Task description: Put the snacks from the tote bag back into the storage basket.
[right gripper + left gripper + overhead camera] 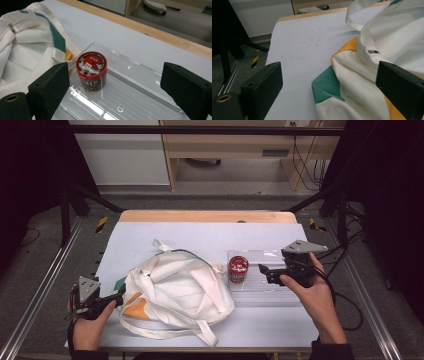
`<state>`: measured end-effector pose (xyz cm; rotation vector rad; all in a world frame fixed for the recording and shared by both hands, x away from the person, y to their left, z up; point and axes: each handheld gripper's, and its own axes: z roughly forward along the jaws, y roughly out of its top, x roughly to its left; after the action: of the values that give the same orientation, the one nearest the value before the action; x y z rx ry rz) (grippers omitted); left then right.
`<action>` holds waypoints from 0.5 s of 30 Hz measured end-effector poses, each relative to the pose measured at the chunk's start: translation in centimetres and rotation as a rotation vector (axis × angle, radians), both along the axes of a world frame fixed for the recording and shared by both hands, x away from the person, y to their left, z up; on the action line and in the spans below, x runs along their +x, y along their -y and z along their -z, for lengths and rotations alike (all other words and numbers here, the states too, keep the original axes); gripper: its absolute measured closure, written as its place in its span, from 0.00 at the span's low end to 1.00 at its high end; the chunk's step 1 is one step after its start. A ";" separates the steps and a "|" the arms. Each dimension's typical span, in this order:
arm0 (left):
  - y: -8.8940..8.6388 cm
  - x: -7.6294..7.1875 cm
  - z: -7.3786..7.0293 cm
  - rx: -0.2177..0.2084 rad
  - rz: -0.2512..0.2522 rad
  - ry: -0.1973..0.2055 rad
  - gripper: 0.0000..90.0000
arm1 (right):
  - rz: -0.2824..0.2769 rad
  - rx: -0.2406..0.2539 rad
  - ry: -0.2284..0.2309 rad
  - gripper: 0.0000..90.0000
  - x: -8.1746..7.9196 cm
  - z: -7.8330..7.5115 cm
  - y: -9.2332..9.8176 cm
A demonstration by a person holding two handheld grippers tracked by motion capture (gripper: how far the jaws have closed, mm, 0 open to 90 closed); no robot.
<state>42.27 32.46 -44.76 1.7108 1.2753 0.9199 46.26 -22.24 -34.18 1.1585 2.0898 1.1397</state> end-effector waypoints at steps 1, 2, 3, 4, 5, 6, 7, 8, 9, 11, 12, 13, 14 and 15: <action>0.0 0.0 0.0 0.000 0.003 -0.003 0.07 | 0.012 0.014 0.004 0.10 -0.1 0.1 0.3; 0.0 0.0 0.0 0.002 0.006 -0.003 0.07 | 0.019 0.031 0.009 0.10 -0.2 0.2 0.7; 0.0 0.0 0.0 0.000 0.016 0.001 0.06 | 0.028 0.046 0.009 0.10 -0.3 0.3 1.0; 0.0 0.0 0.0 0.000 0.024 0.005 0.06 | 0.034 0.051 0.006 0.10 -0.3 0.3 1.3; 0.1 0.0 0.0 0.002 0.028 0.008 0.06 | 0.044 0.041 0.000 0.10 -0.2 0.3 1.6; 0.0 0.0 0.0 0.003 0.031 0.007 0.05 | 0.057 0.039 0.001 0.10 -0.3 0.3 1.9; 0.0 0.0 0.0 0.004 0.032 0.005 0.05 | 0.067 0.045 0.013 0.10 -0.4 0.3 2.4; 0.0 0.0 0.0 0.003 0.032 0.006 0.05 | 0.072 0.063 0.013 0.10 -0.5 0.3 2.8; 0.0 0.0 0.0 0.002 0.030 0.007 0.05 | 0.075 0.072 0.009 0.10 -0.6 0.3 3.1; -0.1 0.0 0.0 0.001 0.027 0.009 0.05 | 0.094 0.061 0.011 0.10 -0.9 0.5 3.7; -0.1 0.0 0.0 0.000 0.025 0.010 0.05 | 0.100 0.053 0.008 0.10 -1.0 0.7 4.1; -0.1 0.0 0.0 -0.001 0.025 0.009 0.05 | 0.109 0.058 0.004 0.10 -1.1 0.8 4.3; -0.1 0.0 0.0 -0.001 0.024 0.009 0.05 | 0.115 0.056 0.006 0.10 -1.2 1.0 4.6; -0.2 0.0 0.0 -0.002 0.024 0.008 0.05 | 0.124 0.053 0.004 0.10 -1.2 1.1 4.9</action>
<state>42.31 32.61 -44.72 1.7160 1.2471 0.9105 45.01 -27.12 -35.28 1.2907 1.9653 1.1441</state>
